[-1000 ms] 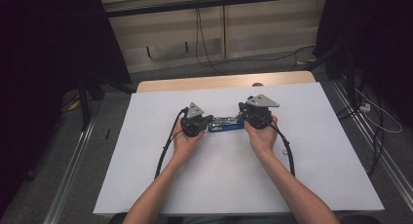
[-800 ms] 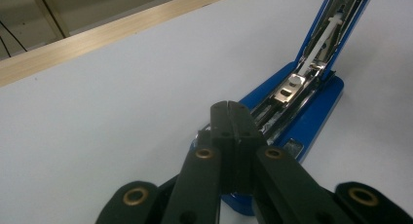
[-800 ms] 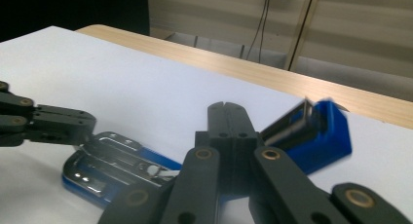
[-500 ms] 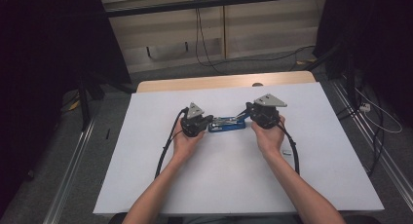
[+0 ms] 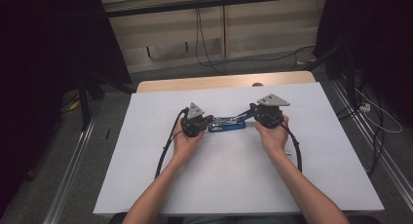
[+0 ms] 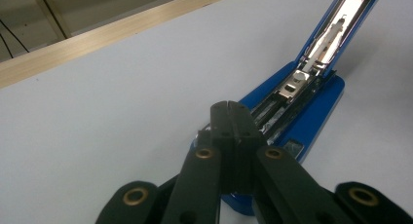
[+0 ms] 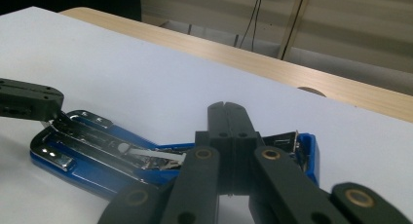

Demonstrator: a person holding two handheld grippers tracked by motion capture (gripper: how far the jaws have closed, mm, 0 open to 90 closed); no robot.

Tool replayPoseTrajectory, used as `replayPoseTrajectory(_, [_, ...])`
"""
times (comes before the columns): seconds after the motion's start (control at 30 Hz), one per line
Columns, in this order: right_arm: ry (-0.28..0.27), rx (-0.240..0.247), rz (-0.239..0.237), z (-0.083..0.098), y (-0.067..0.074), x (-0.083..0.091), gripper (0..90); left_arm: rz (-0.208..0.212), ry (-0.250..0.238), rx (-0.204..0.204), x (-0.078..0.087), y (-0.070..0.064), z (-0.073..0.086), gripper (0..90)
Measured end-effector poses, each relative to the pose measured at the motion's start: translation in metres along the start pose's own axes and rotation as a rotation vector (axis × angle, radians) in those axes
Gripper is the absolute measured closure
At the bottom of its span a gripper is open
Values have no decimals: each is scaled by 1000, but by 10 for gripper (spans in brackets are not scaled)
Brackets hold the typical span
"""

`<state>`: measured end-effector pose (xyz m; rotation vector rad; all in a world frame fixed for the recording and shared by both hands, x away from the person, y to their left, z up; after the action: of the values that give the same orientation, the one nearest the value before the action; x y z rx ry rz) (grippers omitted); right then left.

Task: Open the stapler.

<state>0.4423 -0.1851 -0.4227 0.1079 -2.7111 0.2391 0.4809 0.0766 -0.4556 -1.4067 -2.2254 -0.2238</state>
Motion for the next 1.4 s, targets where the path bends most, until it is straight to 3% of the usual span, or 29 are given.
replayPoseTrajectory(0.33, [34, -5, 6, 8, -8, -5, 900, 0, -3, 0, 0, 0, 0, 900])
replayPoseTrajectory(0.73, [93, 33, 16, 21, -8, -11, 900, -5, -12, 5, -1, 0, 1, 900])
replayPoseTrajectory(1.4, [94, 14, -8, 22, -15, -10, 900, 20, -34, 26, 2, -1, -4, 879])
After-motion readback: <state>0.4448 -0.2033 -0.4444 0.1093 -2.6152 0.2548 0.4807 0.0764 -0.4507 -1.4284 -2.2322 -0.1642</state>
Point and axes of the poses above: each handheld gripper's, and its own axes: x roughly backward along the jaws, z roughly out of its underside, y roughly to its left, the point moved 1 cm from there along -x, roughly forward along the jaws, and after that the axes turned 15 degrees about z, right-handed, at the moved point
